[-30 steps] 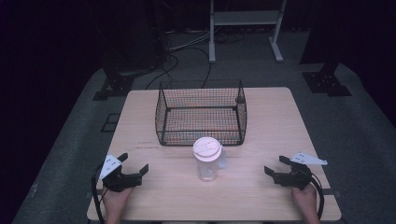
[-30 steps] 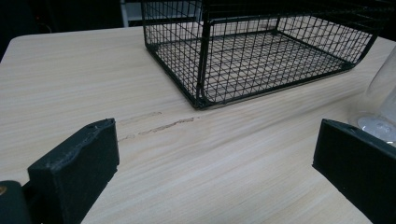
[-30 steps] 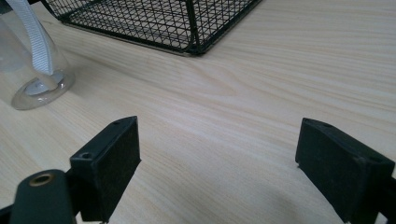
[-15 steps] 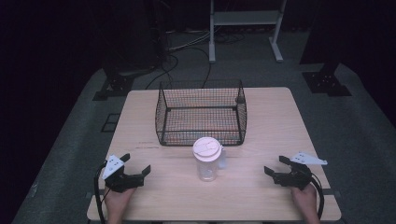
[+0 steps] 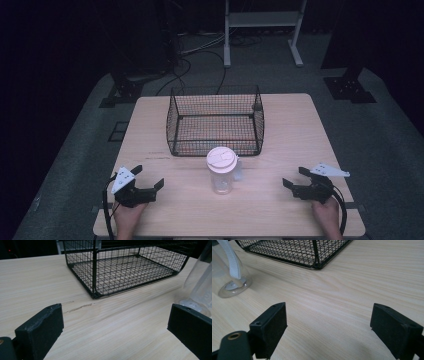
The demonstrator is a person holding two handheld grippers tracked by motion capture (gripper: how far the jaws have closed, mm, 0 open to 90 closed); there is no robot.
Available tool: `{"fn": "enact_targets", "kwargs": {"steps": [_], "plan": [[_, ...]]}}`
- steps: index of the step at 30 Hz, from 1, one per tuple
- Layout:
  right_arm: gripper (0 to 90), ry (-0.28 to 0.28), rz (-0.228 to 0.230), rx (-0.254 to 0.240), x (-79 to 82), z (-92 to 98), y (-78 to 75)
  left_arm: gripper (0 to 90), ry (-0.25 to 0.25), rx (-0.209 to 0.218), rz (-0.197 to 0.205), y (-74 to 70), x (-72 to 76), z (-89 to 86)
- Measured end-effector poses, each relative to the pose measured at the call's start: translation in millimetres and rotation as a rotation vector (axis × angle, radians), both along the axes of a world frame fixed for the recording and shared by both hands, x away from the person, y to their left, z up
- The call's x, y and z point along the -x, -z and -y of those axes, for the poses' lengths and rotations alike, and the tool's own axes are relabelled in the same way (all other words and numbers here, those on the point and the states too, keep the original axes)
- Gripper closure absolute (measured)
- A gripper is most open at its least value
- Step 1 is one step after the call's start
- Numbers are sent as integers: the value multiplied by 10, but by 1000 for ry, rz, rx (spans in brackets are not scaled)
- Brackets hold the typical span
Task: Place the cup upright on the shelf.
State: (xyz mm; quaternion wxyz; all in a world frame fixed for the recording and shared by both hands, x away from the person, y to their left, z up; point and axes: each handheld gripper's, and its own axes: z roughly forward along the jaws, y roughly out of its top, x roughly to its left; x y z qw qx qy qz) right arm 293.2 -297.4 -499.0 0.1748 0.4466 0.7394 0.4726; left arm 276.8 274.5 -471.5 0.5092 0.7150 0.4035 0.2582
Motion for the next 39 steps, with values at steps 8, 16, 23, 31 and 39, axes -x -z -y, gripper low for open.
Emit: {"fn": "enact_targets", "kwargs": {"steps": [8,16,23,31,39], "plan": [[129,2,-1,3,0,-6,-1,0,4,-24,17,-10,18,61],[129,1,-2,4,2,-6,-1,0,55,-29,18,-58,16,220],[129,0,-3,4,3,-7,-1,0,125,-25,44,-190,34,357],[129,2,-2,5,2,-6,0,0,181,-34,60,-345,68,427],[129,1,-4,4,4,-6,0,0,253,-79,73,-476,96,587]]}}
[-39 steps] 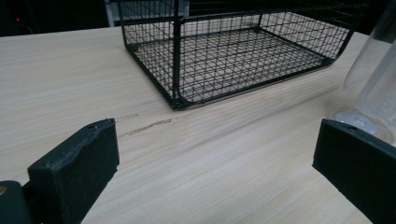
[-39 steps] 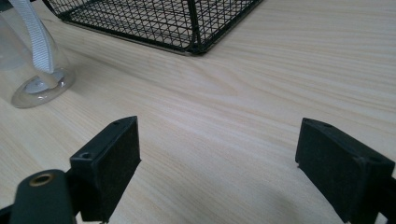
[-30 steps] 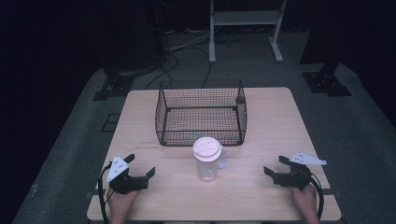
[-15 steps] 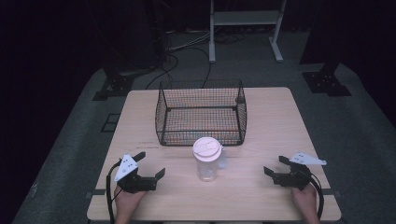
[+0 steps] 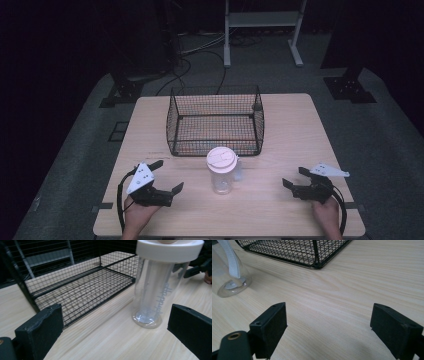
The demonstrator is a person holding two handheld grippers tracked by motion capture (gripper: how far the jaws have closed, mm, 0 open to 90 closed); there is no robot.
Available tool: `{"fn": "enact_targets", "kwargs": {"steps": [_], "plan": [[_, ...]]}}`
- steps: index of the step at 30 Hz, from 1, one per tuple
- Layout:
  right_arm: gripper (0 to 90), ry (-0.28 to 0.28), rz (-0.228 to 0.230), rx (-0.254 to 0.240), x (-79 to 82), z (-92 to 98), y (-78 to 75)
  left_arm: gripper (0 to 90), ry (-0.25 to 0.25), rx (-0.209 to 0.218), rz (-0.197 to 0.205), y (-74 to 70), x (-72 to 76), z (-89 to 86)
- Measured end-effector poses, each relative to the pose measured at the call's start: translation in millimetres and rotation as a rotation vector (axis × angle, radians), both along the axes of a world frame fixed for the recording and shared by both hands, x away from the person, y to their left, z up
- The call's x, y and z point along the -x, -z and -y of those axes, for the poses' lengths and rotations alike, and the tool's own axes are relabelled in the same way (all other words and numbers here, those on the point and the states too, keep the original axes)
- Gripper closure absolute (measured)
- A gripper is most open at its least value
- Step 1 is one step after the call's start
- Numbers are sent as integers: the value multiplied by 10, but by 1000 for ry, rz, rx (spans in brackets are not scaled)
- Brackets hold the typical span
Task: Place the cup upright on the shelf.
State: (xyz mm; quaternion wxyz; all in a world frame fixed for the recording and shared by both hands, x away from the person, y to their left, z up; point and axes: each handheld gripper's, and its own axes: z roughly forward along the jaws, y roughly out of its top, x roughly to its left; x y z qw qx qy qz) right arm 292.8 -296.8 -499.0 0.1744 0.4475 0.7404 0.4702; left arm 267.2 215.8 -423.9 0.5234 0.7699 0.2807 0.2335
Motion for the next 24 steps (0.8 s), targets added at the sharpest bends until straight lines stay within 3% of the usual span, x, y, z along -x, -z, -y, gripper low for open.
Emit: {"fn": "enact_targets", "kwargs": {"steps": [3,8,17,24], "plan": [[129,0,3,1,-2,2,1,0,21,-6,0,-39,4,46],[129,0,1,-1,-2,4,1,0,122,-46,-2,-200,-8,187],[129,-1,1,-2,-2,5,1,0,203,-80,6,-362,-32,365],[129,-1,1,-3,-2,5,1,0,252,-86,-22,-449,-113,493]]}}
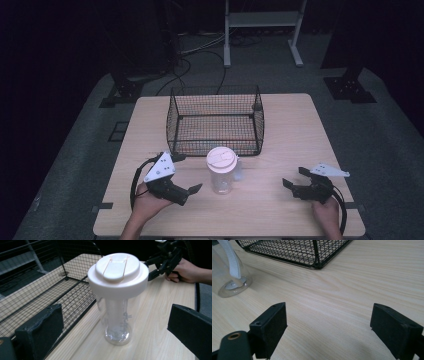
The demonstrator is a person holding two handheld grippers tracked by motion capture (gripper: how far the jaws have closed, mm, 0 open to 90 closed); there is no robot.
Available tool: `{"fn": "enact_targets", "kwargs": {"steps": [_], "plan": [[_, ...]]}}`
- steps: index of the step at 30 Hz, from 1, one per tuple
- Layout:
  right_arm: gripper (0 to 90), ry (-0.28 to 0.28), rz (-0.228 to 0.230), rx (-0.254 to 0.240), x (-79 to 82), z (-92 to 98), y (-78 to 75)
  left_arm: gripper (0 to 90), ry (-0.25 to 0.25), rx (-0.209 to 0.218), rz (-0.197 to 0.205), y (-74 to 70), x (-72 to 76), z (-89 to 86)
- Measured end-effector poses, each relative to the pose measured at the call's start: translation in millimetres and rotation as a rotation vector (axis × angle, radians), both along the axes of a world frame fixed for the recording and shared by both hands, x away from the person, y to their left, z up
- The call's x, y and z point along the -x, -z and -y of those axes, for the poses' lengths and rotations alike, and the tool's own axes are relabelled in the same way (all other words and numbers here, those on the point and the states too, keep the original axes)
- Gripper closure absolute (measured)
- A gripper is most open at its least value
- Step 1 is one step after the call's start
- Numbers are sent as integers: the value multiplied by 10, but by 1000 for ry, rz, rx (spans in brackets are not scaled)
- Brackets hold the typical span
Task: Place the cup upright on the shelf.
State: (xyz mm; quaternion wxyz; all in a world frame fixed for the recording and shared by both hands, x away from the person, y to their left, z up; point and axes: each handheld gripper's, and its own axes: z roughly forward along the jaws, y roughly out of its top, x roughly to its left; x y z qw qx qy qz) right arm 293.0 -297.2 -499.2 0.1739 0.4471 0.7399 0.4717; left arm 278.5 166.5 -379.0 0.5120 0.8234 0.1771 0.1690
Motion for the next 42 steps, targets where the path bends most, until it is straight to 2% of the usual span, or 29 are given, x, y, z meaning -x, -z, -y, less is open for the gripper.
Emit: {"fn": "enact_targets", "kwargs": {"steps": [9,14,20,24,31,34,42], "plan": [[129,-8,-1,3,0,-8,0,0,52,-29,-60,-20,-92,173],[129,-11,0,5,0,-12,1,0,79,-62,-81,-42,-140,285],[129,-18,0,17,1,-24,0,0,82,-98,-81,-64,-195,379],[129,-16,-2,10,-1,-20,0,0,92,-102,-123,-33,-275,420],[129,-17,-1,6,-3,-17,1,0,99,-113,-154,-5,-369,488],[129,-18,0,9,-4,-18,1,0,103,-116,-182,21,-431,508],[129,-18,-3,5,-5,-14,1,0,101,-131,-183,18,-474,589]]}}
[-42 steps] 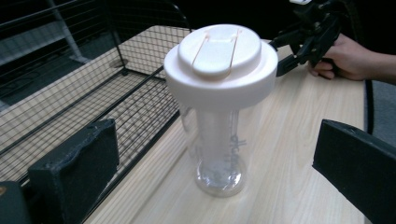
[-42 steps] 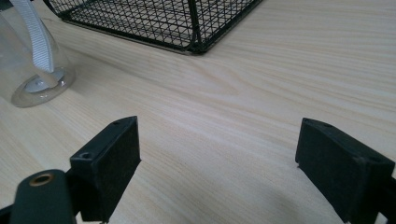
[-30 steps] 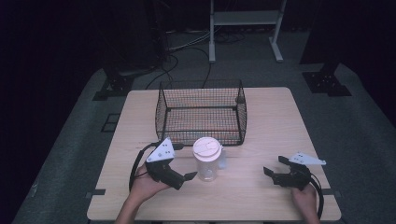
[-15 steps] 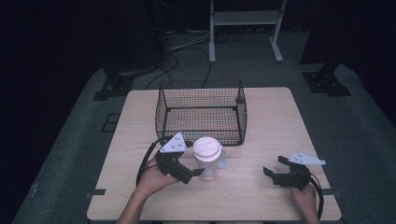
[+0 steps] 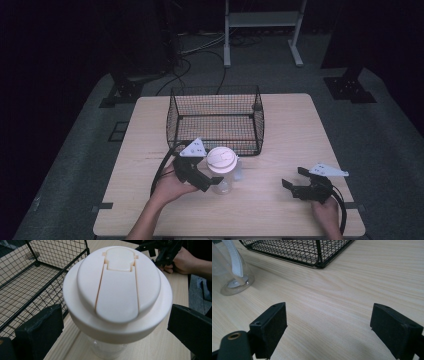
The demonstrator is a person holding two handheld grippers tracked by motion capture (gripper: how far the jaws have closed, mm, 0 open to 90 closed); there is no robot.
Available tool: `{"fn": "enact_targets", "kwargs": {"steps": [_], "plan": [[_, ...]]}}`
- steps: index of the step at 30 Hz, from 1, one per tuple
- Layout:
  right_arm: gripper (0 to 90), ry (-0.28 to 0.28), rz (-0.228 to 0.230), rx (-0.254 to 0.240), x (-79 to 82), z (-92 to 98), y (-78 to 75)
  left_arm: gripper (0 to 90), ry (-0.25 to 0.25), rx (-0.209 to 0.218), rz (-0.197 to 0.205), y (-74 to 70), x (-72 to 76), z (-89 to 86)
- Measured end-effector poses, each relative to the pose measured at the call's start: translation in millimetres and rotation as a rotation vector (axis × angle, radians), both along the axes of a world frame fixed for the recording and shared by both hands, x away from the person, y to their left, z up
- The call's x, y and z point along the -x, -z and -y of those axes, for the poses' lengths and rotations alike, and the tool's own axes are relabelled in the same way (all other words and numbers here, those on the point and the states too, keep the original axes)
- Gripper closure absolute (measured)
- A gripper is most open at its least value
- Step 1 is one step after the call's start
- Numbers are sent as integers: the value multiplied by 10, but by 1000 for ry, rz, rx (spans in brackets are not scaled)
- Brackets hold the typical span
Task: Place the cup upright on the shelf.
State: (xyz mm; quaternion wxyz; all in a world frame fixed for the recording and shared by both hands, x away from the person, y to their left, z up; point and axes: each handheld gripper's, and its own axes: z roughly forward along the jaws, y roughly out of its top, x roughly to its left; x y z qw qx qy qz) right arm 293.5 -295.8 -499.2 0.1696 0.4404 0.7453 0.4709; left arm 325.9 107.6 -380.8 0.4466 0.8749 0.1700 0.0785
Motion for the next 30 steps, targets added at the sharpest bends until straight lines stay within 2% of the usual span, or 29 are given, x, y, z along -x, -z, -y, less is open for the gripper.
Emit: {"fn": "enact_targets", "kwargs": {"steps": [5,11,12,19,26,30], "plan": [[129,-1,0,0,-1,1,0,0,18,-31,-1,12,-27,102],[129,-3,-1,-2,-2,2,0,0,24,-30,-7,39,-75,152],[129,-3,0,-2,-3,1,1,0,22,-29,-17,43,-81,161],[129,-8,0,3,-5,-4,0,0,31,-47,-34,66,-116,240],[129,-10,-3,5,-5,-8,0,20,31,-78,-13,47,-123,273],[129,-10,-4,6,-5,-9,0,47,35,-85,-23,34,-135,287]]}}
